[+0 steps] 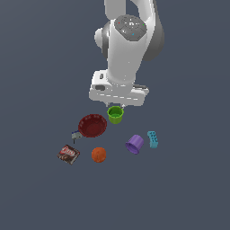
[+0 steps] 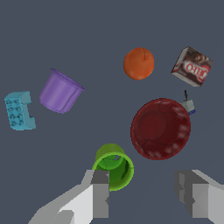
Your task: Pick up a designated object from a clutter of objects.
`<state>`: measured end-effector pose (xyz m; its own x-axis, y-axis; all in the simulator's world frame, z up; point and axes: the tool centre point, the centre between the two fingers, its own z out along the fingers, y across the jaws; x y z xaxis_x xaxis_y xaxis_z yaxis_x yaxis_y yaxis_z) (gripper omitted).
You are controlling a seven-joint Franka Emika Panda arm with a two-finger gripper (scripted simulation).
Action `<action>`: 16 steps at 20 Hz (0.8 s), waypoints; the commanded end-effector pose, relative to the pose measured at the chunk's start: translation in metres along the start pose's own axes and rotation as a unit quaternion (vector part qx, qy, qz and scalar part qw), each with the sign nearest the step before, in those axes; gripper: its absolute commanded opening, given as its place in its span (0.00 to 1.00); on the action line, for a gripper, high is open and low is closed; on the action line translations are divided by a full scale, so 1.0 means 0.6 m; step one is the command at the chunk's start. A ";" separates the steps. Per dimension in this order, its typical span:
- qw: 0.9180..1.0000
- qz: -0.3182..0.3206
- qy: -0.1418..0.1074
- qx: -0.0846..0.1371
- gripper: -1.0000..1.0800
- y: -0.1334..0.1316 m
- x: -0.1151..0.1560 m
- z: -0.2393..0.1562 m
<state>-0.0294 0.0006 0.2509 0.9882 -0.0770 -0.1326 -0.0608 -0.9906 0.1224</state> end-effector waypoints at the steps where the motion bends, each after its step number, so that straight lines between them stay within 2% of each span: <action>1: 1.000 0.008 -0.014 -0.017 0.62 -0.017 -0.012 0.034; 9: 0.995 0.032 -0.052 -0.076 0.62 -0.067 -0.063 0.141; 16: 0.989 0.045 -0.070 -0.122 0.62 -0.097 -0.109 0.215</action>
<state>-0.1022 0.0463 0.1336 0.9523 -0.1871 -0.2410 -0.0936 -0.9310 0.3528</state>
